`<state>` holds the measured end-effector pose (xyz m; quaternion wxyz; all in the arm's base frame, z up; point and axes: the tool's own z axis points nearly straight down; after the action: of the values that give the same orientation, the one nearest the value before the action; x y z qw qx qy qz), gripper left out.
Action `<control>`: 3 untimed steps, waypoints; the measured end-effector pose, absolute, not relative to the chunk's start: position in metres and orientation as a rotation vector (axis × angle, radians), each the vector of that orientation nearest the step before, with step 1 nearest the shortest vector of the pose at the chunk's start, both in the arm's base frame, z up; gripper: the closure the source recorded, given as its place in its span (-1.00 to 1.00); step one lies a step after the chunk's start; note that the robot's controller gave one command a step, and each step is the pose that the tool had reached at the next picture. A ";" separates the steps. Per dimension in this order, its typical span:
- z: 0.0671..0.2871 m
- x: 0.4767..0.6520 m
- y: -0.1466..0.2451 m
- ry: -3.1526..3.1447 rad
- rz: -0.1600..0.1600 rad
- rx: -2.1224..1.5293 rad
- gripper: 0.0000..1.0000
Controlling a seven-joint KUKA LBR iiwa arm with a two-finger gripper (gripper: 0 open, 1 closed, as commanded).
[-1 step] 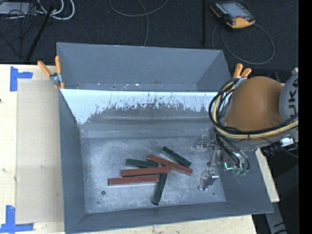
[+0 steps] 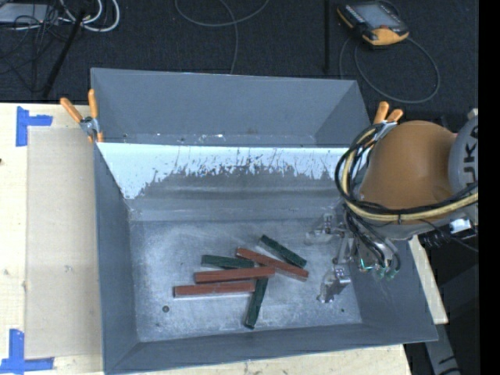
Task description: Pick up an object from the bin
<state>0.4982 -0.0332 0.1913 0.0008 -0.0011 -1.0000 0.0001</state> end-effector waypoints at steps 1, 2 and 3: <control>0.190 0.499 -0.033 -3.141 0.000 0.000 -1.00; 0.156 0.504 -0.030 -3.135 -0.001 0.071 -1.00; 0.085 0.550 -0.021 -3.152 -0.001 0.052 1.00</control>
Offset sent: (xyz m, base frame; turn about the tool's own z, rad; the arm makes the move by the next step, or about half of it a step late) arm 0.0039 -0.0130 0.0136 -0.0657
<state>0.5504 -0.0209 0.0846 -0.0055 0.0164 -0.9999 -0.0002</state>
